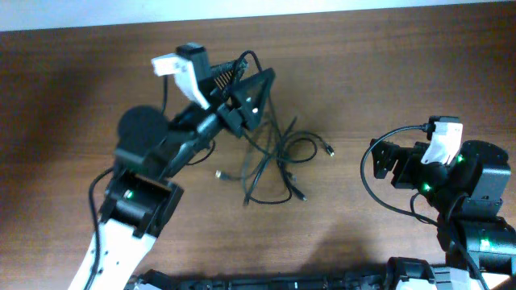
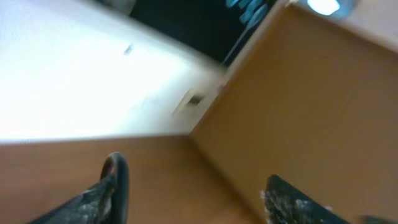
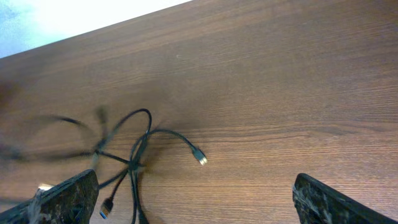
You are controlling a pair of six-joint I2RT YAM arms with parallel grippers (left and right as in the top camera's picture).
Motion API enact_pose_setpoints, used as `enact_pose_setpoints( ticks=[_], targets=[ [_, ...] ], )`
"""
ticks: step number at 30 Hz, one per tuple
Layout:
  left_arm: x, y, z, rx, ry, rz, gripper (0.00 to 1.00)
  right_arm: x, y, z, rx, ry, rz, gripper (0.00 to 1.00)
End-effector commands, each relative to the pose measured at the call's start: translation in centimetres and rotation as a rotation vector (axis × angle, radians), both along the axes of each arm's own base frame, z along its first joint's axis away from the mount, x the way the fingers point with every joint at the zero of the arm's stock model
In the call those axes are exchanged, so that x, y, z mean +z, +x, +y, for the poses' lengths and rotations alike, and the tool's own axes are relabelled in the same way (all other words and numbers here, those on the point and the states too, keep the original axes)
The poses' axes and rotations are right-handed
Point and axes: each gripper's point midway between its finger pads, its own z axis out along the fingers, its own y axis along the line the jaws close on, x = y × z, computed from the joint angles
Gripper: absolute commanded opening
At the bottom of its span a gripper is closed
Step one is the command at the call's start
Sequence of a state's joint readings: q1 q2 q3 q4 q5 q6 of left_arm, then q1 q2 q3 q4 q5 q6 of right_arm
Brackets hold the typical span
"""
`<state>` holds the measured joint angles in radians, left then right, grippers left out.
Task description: Untangle cables
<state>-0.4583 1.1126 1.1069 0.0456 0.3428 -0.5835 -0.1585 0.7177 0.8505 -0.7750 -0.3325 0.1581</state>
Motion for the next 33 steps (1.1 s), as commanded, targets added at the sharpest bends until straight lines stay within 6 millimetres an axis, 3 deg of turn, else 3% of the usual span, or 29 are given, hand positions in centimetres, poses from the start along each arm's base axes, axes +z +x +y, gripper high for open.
enact_pose_setpoints(
  ticks=[1, 3, 9, 13, 18, 22, 26, 29, 33],
  targets=[
    [-2.8, 2.1, -0.1, 0.044, 0.061, 0.078, 0.86, 0.5, 0.0, 0.3, 0.016, 0.009, -0.016, 0.99],
    [-5.1, 3.0, 0.4, 0.094, 0.134, 0.119, 0.98, 0.5, 0.0, 0.3, 0.015, 0.009, -0.016, 0.98],
    [-11.3, 4.4, 5.9, 0.400, 0.361, 0.293, 0.99, 0.5, 0.0, 0.3, 0.016, 0.008, -0.016, 0.98],
    [-15.0, 3.5, 10.3, 0.586, 0.532, 0.418, 0.99, 0.5, -0.1, 0.6, 0.032, 0.021, -0.018, 0.98],
    [-18.3, 1.1, 12.2, 0.602, 0.676, 0.546, 0.99, 1.0, -0.4, 2.5, 0.127, 0.091, -0.028, 0.98],
    [-19.6, -0.1, 13.3, 0.601, 0.732, 0.610, 0.99, 0.7, -0.3, 2.9, 0.146, 0.110, -0.012, 0.99],
    [-20.3, -0.3, 16.0, 0.660, 0.739, 0.677, 0.99, -0.2, 0.2, 3.8, 0.198, 0.167, 0.039, 0.98],
    [-21.2, -0.8, 18.3, 0.651, 0.748, 0.747, 0.99, -1.1, 0.8, 5.4, 0.316, 0.212, 0.072, 0.98],
    [-21.9, -1.1, 19.3, 0.545, 0.788, 0.760, 0.99, -3.2, 2.6, 8.5, 0.454, 0.254, 0.136, 0.98]
  ],
)
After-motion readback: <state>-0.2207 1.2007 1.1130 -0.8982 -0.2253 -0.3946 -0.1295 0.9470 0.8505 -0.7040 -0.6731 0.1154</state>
